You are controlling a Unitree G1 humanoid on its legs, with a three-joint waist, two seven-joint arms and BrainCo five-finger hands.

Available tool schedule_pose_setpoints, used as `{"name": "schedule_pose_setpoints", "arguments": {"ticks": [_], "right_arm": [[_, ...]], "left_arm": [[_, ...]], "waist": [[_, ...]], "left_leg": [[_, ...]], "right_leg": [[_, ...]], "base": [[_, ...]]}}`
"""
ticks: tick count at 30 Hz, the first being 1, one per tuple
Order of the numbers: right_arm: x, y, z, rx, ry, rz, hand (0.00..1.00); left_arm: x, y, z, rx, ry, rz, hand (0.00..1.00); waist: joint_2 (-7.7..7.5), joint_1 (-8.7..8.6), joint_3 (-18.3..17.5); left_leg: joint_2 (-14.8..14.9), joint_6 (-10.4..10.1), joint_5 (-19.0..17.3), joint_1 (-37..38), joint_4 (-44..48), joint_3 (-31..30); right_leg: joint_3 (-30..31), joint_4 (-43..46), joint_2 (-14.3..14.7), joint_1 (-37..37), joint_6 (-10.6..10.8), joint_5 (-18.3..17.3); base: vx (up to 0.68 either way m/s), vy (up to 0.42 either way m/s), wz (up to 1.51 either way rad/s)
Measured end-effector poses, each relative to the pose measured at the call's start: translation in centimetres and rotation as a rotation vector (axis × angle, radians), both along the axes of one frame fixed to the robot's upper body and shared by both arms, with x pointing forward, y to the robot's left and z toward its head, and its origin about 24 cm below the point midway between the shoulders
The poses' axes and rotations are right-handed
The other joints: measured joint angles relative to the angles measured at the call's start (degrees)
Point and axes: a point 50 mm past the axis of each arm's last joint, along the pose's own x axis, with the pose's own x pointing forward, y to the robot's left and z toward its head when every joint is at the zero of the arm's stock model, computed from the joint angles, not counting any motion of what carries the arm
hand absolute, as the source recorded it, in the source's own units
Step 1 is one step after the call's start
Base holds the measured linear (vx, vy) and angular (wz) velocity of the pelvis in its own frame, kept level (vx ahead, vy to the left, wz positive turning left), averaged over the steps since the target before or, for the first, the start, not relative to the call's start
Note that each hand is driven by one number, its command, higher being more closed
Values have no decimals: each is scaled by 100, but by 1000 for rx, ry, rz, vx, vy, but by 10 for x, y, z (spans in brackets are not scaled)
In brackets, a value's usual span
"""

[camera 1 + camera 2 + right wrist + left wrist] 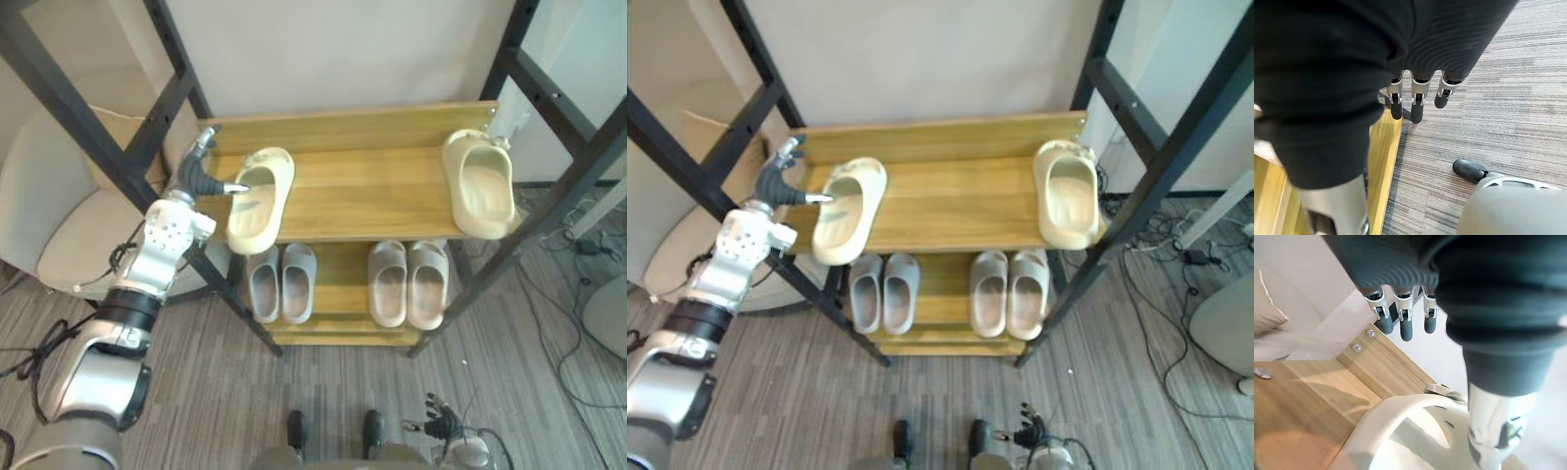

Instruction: Organize the slippers on the shoe rack

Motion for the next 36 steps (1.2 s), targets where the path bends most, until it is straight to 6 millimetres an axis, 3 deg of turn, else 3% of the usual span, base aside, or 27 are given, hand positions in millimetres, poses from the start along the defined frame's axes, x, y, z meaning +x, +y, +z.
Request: {"name": "schedule_pose_setpoints", "arguments": {"ticks": [1,2,3,5,8,10,15,18,25,36], "right_arm": [[1,0,0,0,-3,0,0],[13,-4,5,-3,-37,-12,0],[14,-1,5,12,-40,-21,0],[16,4,5,26,-47,-20,0],[18,4,6,23,-56,-18,0],[19,4,6,25,-59,-22,0],[16,2,5,19,-53,-26,0],[17,1,6,19,-55,-35,0],[19,2,7,25,-72,-43,0],[16,2,9,24,-84,-43,0]], "left_arm": [[0,0,2,-1,-9,3,0],[2,-1,11,0,-30,4,0],[4,-1,17,1,-44,5,0],[4,-1,16,3,-41,9,0],[8,-2,26,-8,-64,16,0],[12,-8,28,-30,-75,13,0],[14,-15,30,-63,-92,9,0],[14,-16,31,-96,-100,8,0],[17,-23,33,-125,-111,3,0],[19,-11,35,-139,-111,58,0]], "waist": [[16,0,-5],[212,-9,140],[-4,-149,224],[0,-195,223],[84,-254,175],[14,-374,212],[27,-454,208],[41,-454,207],[60,-466,219],[54,-465,225]], "left_leg": [[20,0,0,-66,-2,0],[167,-74,123,-159,-4,-14],[-23,-123,160,-142,-2,1],[-92,-111,182,-194,37,22],[-42,210,296,-252,-1,115],[-135,200,311,-297,0,176],[-185,209,283,-98,0,300],[-174,227,280,-75,32,305],[-176,230,221,77,34,303],[-167,175,144,50,3,318]], "right_leg": [[3,0,13,-56,60,-15],[-37,546,113,-193,-255,37],[65,734,-53,-243,-235,-8],[78,702,-126,-325,-241,70],[210,192,33,-344,-131,267],[253,45,-61,-361,-204,377],[249,46,-130,-225,-200,551],[221,49,-124,-222,-236,705],[210,49,-115,-82,-244,668],[229,45,-119,-128,-221,576]], "base": [[-75,-34,-2],[-80,-16,21],[-121,-8,24],[-60,29,-3],[91,41,-58],[51,42,-18],[116,18,-9],[135,-5,0],[69,2,-2],[-9,8,-1]]}}
